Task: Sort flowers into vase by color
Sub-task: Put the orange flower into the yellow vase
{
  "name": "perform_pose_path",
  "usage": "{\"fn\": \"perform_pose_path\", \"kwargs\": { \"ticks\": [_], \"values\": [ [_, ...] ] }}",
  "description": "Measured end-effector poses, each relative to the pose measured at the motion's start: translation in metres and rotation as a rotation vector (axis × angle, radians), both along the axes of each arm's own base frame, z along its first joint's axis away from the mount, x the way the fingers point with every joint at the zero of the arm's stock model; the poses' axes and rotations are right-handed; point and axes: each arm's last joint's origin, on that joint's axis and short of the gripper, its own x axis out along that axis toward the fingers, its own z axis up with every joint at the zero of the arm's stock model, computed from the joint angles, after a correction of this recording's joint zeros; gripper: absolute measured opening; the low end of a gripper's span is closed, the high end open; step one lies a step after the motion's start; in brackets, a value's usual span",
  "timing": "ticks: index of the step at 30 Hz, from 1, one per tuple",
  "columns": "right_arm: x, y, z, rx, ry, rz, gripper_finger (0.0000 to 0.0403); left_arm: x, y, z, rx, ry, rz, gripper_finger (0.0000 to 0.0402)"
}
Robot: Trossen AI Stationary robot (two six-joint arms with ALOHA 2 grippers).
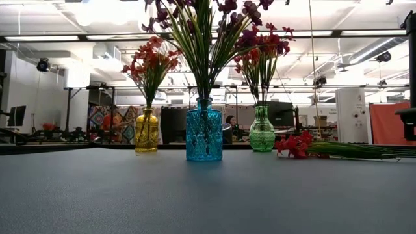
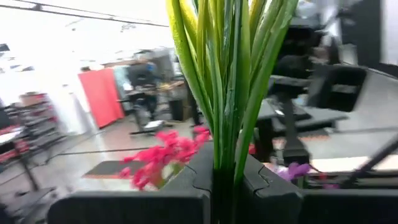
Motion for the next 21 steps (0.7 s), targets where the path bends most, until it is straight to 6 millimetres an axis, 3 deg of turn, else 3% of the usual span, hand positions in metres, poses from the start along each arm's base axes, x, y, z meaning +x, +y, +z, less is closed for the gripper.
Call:
{"fn": "perform_pose_path", "kwargs": {
  "ticks": [14,21],
  "values": [
    [0.002,0.000,-0.010,0.002,0.056,0.001,0.0215,-0.022,0.046,-0.096,-0.061,-0.120,0.223,0.0001],
    [0.009,0.000,-0.017,0.009,0.086,0.001,0.0215,-0.030,0.060,-0.128,-0.005,-0.171,0.153,0.0001]
  ]
}}
